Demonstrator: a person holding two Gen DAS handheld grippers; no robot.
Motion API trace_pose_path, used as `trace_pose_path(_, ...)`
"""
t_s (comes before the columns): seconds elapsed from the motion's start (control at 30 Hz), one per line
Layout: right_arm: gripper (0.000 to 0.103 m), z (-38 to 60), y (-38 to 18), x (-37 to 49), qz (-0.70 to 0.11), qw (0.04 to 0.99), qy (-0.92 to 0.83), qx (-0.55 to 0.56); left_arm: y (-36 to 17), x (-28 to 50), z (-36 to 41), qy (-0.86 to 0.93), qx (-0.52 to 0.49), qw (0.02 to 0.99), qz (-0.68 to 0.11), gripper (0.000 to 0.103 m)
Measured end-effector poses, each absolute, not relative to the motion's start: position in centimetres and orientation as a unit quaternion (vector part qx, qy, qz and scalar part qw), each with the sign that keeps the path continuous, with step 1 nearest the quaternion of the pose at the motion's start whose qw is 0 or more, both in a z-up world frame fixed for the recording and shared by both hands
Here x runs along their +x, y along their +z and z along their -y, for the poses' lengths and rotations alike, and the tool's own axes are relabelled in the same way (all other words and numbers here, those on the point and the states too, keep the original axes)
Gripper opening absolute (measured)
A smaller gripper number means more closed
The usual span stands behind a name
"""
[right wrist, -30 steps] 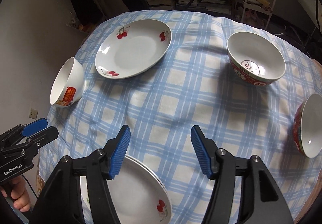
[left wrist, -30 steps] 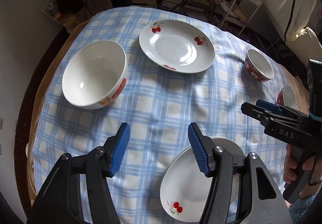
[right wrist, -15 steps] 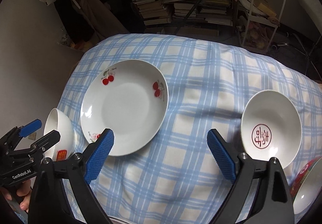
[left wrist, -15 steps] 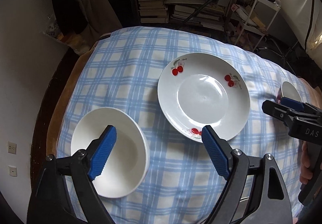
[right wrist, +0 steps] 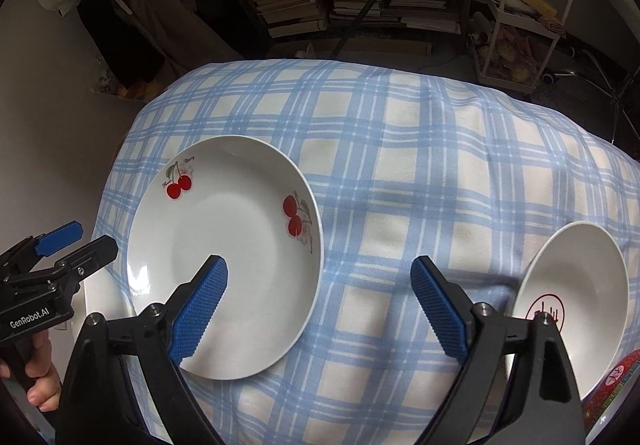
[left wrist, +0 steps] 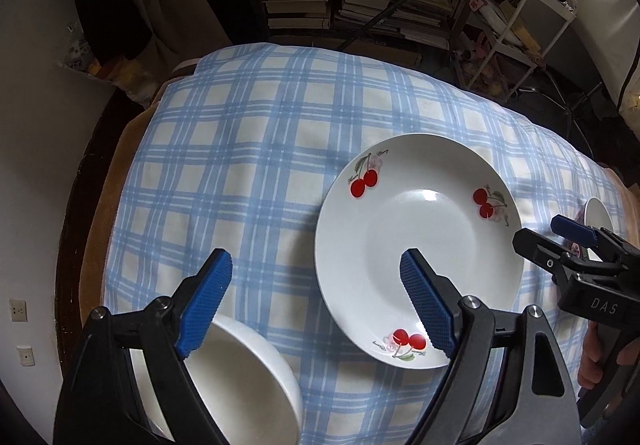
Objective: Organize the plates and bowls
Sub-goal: 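Grip the next cherry plate with the right tool while the left tool grips another plate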
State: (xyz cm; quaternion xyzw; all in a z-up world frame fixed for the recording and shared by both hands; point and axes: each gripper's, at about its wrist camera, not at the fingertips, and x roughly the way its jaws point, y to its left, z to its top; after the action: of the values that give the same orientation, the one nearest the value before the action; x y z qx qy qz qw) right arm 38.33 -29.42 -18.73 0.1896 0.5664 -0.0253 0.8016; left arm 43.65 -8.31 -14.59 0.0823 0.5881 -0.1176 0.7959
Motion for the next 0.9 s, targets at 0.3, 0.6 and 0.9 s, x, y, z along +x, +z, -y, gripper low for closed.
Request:
trace_pose_path(0.3, 0.05, 28.9, -20.6, 39.4, -0.596, 0.777, -0.019, 0.203, -16.8, 46.3, 7.2, -0.121, 0.049, 0.775, -0.618, 0.082)
trace_pose_path(0.6, 0.016, 28.2, -21.7, 39.9, -0.615, 0.762, -0.017, 0.2, -20.6, 46.7, 7.5, -0.127, 0.02, 0.738, -0.662, 0.038)
trace_pose_path(0.9, 0.014, 28.6, -21.7, 39.5, -0.606, 0.763, -0.026, 0.223, -20.0, 45.6, 8.2, -0.147, 0.021, 0.748, -0.646, 0.019)
